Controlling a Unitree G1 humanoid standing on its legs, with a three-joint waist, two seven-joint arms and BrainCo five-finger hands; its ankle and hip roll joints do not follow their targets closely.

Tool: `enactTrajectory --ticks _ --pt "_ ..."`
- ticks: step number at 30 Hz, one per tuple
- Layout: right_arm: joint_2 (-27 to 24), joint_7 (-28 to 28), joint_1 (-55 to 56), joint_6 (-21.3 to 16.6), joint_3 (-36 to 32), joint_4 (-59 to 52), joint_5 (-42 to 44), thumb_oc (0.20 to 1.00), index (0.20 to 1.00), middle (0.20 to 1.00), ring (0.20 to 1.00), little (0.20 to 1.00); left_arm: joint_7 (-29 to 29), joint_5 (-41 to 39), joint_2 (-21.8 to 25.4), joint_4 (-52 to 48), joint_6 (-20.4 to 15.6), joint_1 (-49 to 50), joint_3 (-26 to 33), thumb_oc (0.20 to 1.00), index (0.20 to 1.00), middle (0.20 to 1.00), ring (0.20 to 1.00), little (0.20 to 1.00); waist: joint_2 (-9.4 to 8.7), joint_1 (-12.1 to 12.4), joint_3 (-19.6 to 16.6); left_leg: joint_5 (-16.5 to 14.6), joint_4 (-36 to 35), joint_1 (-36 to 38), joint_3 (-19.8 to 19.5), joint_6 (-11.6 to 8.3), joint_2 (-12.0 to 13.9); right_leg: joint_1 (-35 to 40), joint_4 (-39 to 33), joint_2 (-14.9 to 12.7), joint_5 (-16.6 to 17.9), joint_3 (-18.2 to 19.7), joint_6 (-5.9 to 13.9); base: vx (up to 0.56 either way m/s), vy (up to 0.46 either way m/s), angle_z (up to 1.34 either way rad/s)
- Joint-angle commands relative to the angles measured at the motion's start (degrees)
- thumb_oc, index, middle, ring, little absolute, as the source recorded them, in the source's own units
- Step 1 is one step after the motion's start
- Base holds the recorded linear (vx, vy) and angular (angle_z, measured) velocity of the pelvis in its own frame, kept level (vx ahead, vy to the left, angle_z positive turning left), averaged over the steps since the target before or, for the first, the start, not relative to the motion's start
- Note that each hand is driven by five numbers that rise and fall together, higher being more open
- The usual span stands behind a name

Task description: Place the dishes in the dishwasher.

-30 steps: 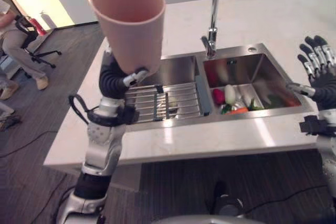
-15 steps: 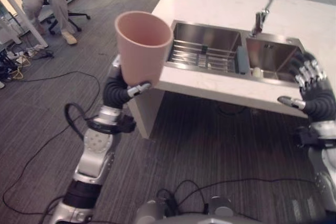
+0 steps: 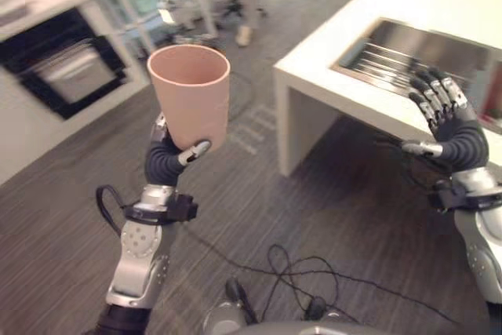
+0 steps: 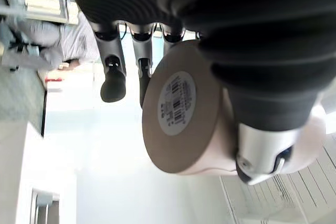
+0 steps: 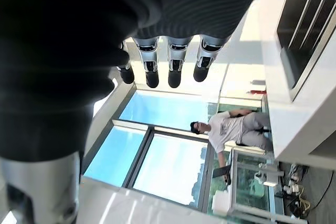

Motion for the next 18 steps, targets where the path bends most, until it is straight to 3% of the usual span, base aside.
enactTrajectory --ticks 1,2,4,6,7,10,12,13,14,15,16,17,18 --pt "1.1 -3.29 -3.9 -2.6 -2.34 -0.64 -1.45 1.0 1.0 1.0 1.0 1.0 -0.83 -2.46 3.24 -4.47 -4.09 -4.77 2.27 0.2 0.2 0.2 0.2 0.2 -0.22 -2.6 -0.62 -3.01 3.2 -1.47 -3.59 3.6 -0.04 2.76 0.56 0.5 -4.91 7.81 4.03 -0.12 0.28 1.71" --pt "2.01 -3.49 -4.64 -2.33 -1.36 -0.71 -2.72 1.0 1.0 1.0 1.0 1.0 0.38 -2.22 2.94 -4.27 -3.71 -5.44 2.27 0.2 0.2 0.2 0.2 0.2 0.42 -2.52 -1.11 -3.27 -0.35 -0.15 -2.74 4.21 -1.04 2.53 1.14 0.13 -4.73 6.72 4.58 -0.01 0.418 1.95" --pt "4.33 -4.51 -3.83 -1.84 -0.53 -1.09 -5.35 1.0 1.0 1.0 1.0 1.0 0.61 -2.16 2.03 -4.0 -2.64 -5.76 2.2 0.2 0.2 0.2 0.2 0.2 1.68 -0.8 -1.93 -1.08 -8.17 2.18 -7.87 5.05 -5.41 2.1 4.4 -0.63 -5.32 6.35 6.23 0.13 0.532 1.74" --pt "4.87 -4.63 -3.36 -1.75 -0.81 -1.37 -5.9 1.0 1.0 1.0 1.0 1.0 -0.36 -2.41 1.56 -4.18 -1.83 -5.76 2.35 0.2 0.2 0.2 0.2 0.2 1.88 -0.09 -2.18 -0.85 -10.54 3.27 -9.39 5.81 -6.69 1.77 7.05 -1.2 -6.5 6.24 6.71 0.13 0.351 0.96" --pt "5.23 -4.45 -2.93 -1.84 -1.15 -1.62 -6.22 1.0 1.0 1.0 1.0 1.0 -0.97 -2.33 1.37 -4.23 -1.04 -5.75 2.6 0.2 0.2 0.2 0.2 0.2 1.99 0.3 -2.26 -0.6 -12.1 4.09 -10.23 6.5 -7.59 1.5 10.31 -1.94 -7.83 6.07 6.99 0.19 0.43 0.64" --pt "5.59 -3.88 -0.77 -2.27 -1.95 -2.68 -6.07 1.0 1.0 1.0 1.0 1.0 -1.37 -2.12 1.7 -3.26 -0.3 -5.36 2.54 0.2 0.2 0.2 0.2 0.2 2.0 -0.29 -1.69 -1.42 -13.0 5.04 -12.89 8.5 -9.66 -3.46 26.56 -6.5 -6.31 8.56 9.12 0.16 0.316 0.4" --pt "5.53 -2.29 1.09 -3.14 -2.53 -2.8 -6.08 1.0 1.0 1.0 1.0 1.0 -1.89 -2.38 2.14 -2.31 -1.01 -5.32 2.62 0.2 0.2 0.2 0.2 0.2 2.04 -1.78 -0.98 -1.17 -13.15 4.7 -13.36 9.83 -10.14 -7.7 33.67 -6.47 -5.0 12.29 9.29 0.04 0.088 0.64" --pt "5.39 -1.05 2.78 -4.5 -3.25 -1.99 -6.17 1.0 1.0 1.0 1.0 1.0 -2.83 -3.85 2.45 -1.77 -1.17 -5.45 2.68 0.2 0.2 0.2 0.2 0.2 1.63 -3.07 -0.56 -1.39 -13.15 4.78 -14.6 9.86 -10.07 -9.73 32.63 -5.6 -5.76 15.2 8.9 0.02 -0.084 0.58" --pt "5.14 -1.2 3.45 -5.1 -3.65 -1.72 -5.76 1.0 1.0 1.0 1.0 1.0 -3.09 -4.28 2.57 -1.73 -1.11 -5.68 2.43 0.2 0.2 0.2 0.2 0.2 1.39 -3.5 -0.42 -1.24 -13.15 4.83 -15.11 9.51 -9.78 -9.28 29.72 -5.33 -5.96 15.5 8.56 0.12 -0.367 0.84" --pt "4.88 -1.98 4.46 -6.23 -4.88 -1.6 -3.51 1.0 1.0 1.0 1.0 1.0 -2.8 -4.37 2.4 -1.67 -0.82 -6.86 1.09 0.2 0.2 0.2 0.2 0.2 0.46 -4.7 0.15 -1.34 -13.15 5.41 -15.24 8.32 -8.87 -7.77 19.08 -7.43 -2.34 16.5 9.29 0.08 -0.359 0.83" --pt "4.99 -1.87 4.63 -6.35 -4.98 -1.71 -3.15 1.0 1.0 1.0 1.0 1.0 -2.59 -4.08 2.36 -1.69 -0.87 -6.89 0.95 0.2 0.2 0.2 0.2 0.2 0.33 -4.85 0.21 -1.44 -13.15 5.56 -15.09 8.14 -8.72 -7.75 17.71 -7.82 -1.38 16.61 9.55 0.12 -0.505 0.88" --pt "5.88 -1.32 5.1 -6.72 -4.8 -2.25 -3.41 1.0 1.0 1.0 1.0 1.0 -1.71 -2.99 2.35 -1.72 -1.23 -7.03 0.32 0.2 0.2 0.2 0.2 0.2 -0.11 -5.45 0.36 -2.19 -13.15 6.25 -14.43 7.65 -8.33 -8.28 13.01 -9.45 2.67 17.28 10.91 0.15 -0.35 0.44" --pt "6.27 -1.03 5.23 -6.76 -4.61 -2.48 -3.92 1.0 1.0 1.0 1.0 1.0 -1.47 -2.83 2.45 -1.84 -1.5 -6.96 0.13 0.2 0.2 0.2 0.2 0.2 -0.19 -5.62 0.33 -3.25 -13.15 6.95 -14.96 7.33 -8.13 -8.35 11.5 -10.09 3.69 18.2 11.85 0.22 -0.545 0.26"
